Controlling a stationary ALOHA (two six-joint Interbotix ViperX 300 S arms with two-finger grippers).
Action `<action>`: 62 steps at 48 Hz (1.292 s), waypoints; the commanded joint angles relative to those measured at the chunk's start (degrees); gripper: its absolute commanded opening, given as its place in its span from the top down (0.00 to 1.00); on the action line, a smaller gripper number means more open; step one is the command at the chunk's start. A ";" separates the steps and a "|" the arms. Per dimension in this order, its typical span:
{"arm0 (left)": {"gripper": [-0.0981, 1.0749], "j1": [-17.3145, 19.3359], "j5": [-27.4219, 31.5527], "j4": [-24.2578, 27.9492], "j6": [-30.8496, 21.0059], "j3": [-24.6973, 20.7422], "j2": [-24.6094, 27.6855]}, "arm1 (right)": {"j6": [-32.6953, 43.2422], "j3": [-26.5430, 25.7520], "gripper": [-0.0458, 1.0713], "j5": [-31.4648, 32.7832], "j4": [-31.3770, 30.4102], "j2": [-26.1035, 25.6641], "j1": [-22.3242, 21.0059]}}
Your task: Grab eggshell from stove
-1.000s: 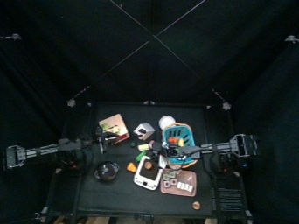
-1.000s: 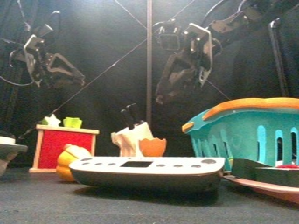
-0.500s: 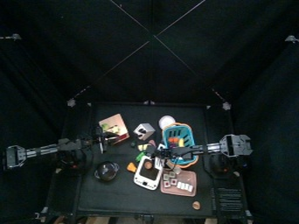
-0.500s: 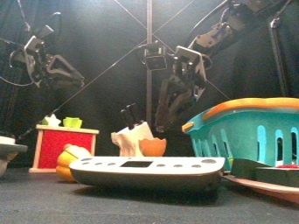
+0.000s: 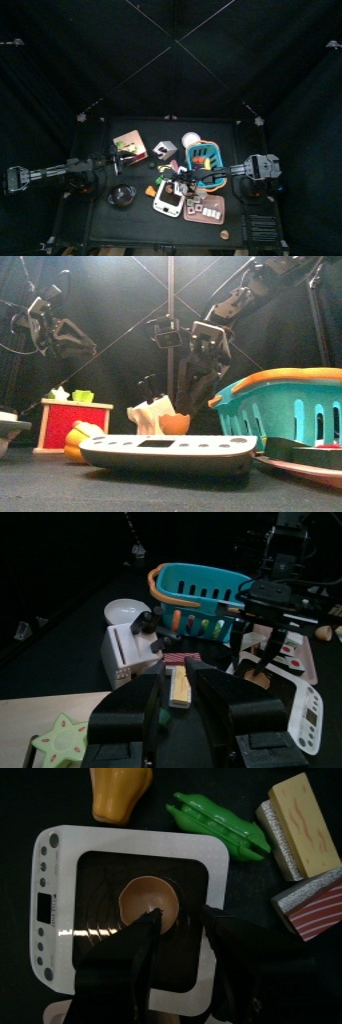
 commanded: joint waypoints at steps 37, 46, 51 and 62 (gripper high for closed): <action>0.34 0.26 -0.18 0.00 0.09 -0.62 0.09 | -0.26 -6.94 0.44 6.42 -3.78 3.25 0.09; 0.34 0.26 -0.18 -0.09 0.09 -0.62 0.09 | 0.26 -6.94 0.50 6.42 -4.92 2.02 0.09; 0.34 0.26 -0.18 0.00 0.09 -0.53 0.09 | 0.35 -6.94 0.51 6.42 -4.92 1.05 0.09; 0.34 0.26 -0.18 -0.09 0.09 -0.62 0.09 | 0.35 -6.86 0.51 6.42 -5.01 -0.18 0.09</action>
